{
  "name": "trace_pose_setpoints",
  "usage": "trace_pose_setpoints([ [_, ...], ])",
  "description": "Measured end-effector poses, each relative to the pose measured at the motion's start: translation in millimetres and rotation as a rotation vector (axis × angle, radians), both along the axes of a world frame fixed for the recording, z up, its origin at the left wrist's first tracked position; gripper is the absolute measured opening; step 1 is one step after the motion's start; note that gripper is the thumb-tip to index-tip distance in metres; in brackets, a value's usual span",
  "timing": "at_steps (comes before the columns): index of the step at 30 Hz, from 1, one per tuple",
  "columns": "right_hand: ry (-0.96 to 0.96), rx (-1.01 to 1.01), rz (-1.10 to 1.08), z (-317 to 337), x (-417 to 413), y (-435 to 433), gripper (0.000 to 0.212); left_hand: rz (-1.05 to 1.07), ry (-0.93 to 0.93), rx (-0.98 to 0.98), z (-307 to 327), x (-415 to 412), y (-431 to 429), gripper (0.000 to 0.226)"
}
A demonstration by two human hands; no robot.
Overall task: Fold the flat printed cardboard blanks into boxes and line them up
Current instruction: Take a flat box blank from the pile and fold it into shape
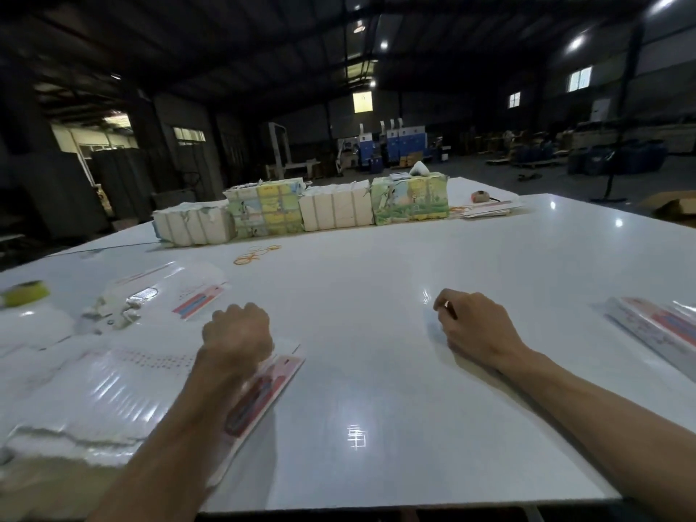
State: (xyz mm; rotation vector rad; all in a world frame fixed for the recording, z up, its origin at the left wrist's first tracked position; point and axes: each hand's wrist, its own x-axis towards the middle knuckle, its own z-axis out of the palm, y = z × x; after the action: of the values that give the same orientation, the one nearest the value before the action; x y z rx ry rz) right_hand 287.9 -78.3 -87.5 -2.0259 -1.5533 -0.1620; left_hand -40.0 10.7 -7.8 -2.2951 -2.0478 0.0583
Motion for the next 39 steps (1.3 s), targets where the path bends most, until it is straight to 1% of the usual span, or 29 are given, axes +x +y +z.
trace_pose_setpoints([
  [2,0.025,0.014,0.006,0,1,0,0.021,0.133,0.008,-0.009,2,-23,0,0.088],
  [3,0.032,0.020,0.009,0,1,0,0.021,0.179,0.024,-0.008,2,-30,-1,0.096],
  [4,0.040,0.024,0.014,0,1,0,0.021,0.207,0.046,-0.004,2,-34,-1,0.099],
  [6,0.060,0.024,0.024,0,1,1,0.020,0.213,0.073,0.010,-1,-37,1,0.094],
  [9,0.078,0.026,0.032,0,3,1,0.020,0.190,0.029,0.001,-4,-41,7,0.080],
  [12,0.086,0.031,0.037,-1,4,1,0.021,0.184,-0.011,-0.032,-2,-45,12,0.079],
  [19,0.086,0.039,0.058,-1,3,2,0.020,0.174,-0.014,-0.075,2,-47,17,0.079],
  [22,0.087,0.045,0.067,0,3,2,0.020,0.184,-0.052,-0.119,3,-50,20,0.080],
  [24,0.094,0.045,0.067,0,2,2,0.020,0.175,-0.103,-0.104,4,-50,22,0.076],
  [27,0.099,0.038,0.067,0,2,2,0.020,0.054,-0.250,-0.026,5,-43,26,0.061],
  [28,0.101,0.037,0.069,0,2,2,0.020,-0.012,-0.318,-0.040,8,-38,27,0.054],
  [30,0.108,0.043,0.073,0,2,2,0.020,-0.143,-0.478,-0.139,14,-22,27,0.041],
  [32,0.120,0.060,0.078,0,2,2,0.021,-0.276,-0.744,-0.345,17,2,26,0.036],
  [34,0.125,0.088,0.089,0,3,2,0.021,-0.406,-1.057,-0.667,16,34,23,0.039],
  [35,0.130,0.107,0.098,1,3,2,0.020,-0.452,-1.165,-0.810,14,52,21,0.040],
  [37,0.157,0.176,0.123,2,3,1,0.018,-0.497,-1.301,-0.984,8,88,17,0.041],
  [39,0.176,0.270,0.150,4,2,-1,0.016,-0.501,-1.389,-1.033,-2,119,12,0.042],
])
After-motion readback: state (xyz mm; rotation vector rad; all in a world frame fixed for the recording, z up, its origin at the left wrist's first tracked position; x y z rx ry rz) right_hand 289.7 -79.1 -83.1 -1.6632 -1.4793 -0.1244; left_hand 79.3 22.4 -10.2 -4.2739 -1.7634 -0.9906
